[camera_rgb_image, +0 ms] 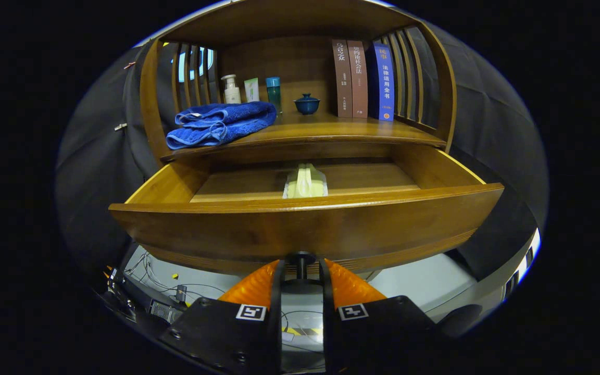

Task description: Pull open the drawer, take out the items inside it, and place them on the countertop above the cabinet.

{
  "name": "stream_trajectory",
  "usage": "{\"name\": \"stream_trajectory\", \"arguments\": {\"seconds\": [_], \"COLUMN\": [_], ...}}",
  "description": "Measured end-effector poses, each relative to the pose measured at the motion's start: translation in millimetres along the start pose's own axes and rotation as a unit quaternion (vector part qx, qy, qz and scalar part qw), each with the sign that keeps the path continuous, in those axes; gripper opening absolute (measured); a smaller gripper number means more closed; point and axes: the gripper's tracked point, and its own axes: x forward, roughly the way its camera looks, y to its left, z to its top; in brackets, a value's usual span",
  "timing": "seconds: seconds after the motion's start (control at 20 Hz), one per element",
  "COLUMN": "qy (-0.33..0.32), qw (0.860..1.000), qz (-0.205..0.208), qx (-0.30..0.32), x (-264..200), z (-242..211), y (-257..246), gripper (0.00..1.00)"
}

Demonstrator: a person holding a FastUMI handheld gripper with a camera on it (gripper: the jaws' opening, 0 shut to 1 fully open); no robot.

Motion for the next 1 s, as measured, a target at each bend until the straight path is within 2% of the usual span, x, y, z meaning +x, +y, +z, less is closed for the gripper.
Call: {"name": "stream_trajectory", "arguments": {"seconds": [0.65,0.75,0.9,1.0], "qy": [0.024,0.025,0.022,0.005], "qw": [1.000,1.000,0.999,0.999], "qz": [0.005,0.008,0.023,0.021], "qx": [0.003,0.006,0.030,0.029], "x": [-27.4,-27.4,-37.0,-54.1], "z": [-30.2,-32.1,-26.9,-10.8], "y": [-1.8,-0.9,0.6,-2.5], "gripper": [0.36,0.40,0.52,0.83]}}
